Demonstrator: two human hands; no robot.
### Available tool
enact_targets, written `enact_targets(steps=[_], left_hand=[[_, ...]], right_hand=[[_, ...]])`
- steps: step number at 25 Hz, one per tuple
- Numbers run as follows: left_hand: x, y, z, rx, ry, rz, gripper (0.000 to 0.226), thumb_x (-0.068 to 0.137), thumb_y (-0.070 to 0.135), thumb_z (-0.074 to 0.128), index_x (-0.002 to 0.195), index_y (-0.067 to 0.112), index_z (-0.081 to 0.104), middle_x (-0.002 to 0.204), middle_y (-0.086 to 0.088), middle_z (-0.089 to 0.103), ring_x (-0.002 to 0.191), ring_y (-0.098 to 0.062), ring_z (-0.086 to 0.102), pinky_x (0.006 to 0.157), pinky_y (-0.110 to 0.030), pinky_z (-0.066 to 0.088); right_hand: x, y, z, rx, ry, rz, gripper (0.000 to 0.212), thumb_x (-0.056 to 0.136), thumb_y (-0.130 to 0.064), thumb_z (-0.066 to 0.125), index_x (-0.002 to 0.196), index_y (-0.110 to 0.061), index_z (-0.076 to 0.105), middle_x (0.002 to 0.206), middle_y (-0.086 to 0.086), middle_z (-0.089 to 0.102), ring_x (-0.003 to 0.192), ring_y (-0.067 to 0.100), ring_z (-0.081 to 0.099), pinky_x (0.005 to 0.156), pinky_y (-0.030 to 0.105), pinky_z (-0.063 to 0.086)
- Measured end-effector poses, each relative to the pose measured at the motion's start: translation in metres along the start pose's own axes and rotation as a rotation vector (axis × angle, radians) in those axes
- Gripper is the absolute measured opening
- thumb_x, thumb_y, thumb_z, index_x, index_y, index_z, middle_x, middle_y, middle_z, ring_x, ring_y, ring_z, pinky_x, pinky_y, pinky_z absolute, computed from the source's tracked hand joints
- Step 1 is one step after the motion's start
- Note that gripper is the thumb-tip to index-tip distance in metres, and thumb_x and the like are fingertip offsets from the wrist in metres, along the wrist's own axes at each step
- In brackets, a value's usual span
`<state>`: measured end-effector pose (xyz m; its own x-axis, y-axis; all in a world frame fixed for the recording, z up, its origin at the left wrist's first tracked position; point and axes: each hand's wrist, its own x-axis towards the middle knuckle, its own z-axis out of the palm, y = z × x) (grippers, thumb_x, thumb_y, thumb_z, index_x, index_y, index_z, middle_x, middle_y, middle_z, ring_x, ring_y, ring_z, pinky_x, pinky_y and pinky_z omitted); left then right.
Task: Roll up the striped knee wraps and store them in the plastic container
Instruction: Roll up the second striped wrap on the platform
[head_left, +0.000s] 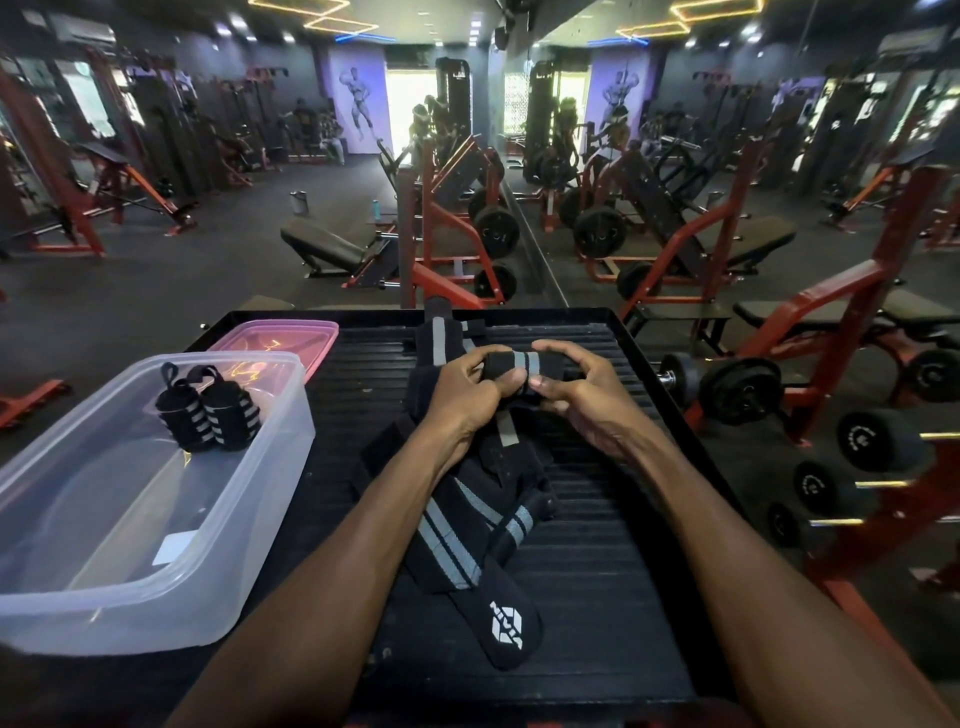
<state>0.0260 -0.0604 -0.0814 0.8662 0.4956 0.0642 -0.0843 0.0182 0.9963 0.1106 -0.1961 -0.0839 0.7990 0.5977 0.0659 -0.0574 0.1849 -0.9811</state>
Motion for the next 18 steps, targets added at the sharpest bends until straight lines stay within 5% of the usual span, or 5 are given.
enact_targets(steps=[6, 10, 15, 18], left_hand=[[0.0, -0.006, -0.001, 0.182, -0.081, 0.048, 0.051, 0.076, -0.005, 0.078, 0.119, 0.02, 0.065, 0.113, -0.005, 0.07, 0.103, -0.018, 0.067, 0.092, -0.032, 0.056], [-0.004, -0.001, 0.001, 0.151, -0.142, 0.012, 0.034, 0.085, 0.0, 0.073, 0.118, 0.007, 0.064, 0.093, -0.009, 0.073, 0.08, -0.018, 0.067, 0.079, -0.033, 0.057], [-0.005, 0.003, -0.003, 0.121, -0.106, 0.112, 0.045, 0.081, -0.014, 0.07, 0.111, 0.019, 0.067, 0.088, 0.002, 0.073, 0.075, -0.007, 0.069, 0.069, -0.02, 0.054], [-0.006, 0.006, -0.005, 0.111, -0.186, 0.104, 0.042, 0.082, -0.01, 0.071, 0.109, 0.022, 0.066, 0.086, -0.004, 0.072, 0.075, -0.015, 0.069, 0.069, -0.025, 0.057]], right_hand=[[-0.002, 0.0, -0.003, -0.051, -0.033, 0.052, 0.006, 0.093, -0.005, 0.066, 0.096, 0.0, 0.066, 0.082, 0.016, 0.07, 0.067, 0.025, 0.068, 0.058, 0.027, 0.057], [0.0, 0.001, -0.005, -0.155, 0.036, -0.064, 0.011, 0.088, -0.002, 0.072, 0.099, -0.005, 0.071, 0.09, 0.018, 0.073, 0.076, 0.026, 0.069, 0.064, 0.031, 0.059], [0.0, -0.004, -0.001, 0.03, -0.011, 0.041, 0.018, 0.09, -0.007, 0.07, 0.106, -0.001, 0.065, 0.097, 0.017, 0.069, 0.08, 0.024, 0.069, 0.067, 0.031, 0.059], [0.001, -0.001, -0.005, -0.025, 0.009, 0.013, 0.014, 0.091, -0.009, 0.069, 0.102, -0.001, 0.067, 0.096, 0.015, 0.07, 0.083, 0.023, 0.07, 0.072, 0.033, 0.061]])
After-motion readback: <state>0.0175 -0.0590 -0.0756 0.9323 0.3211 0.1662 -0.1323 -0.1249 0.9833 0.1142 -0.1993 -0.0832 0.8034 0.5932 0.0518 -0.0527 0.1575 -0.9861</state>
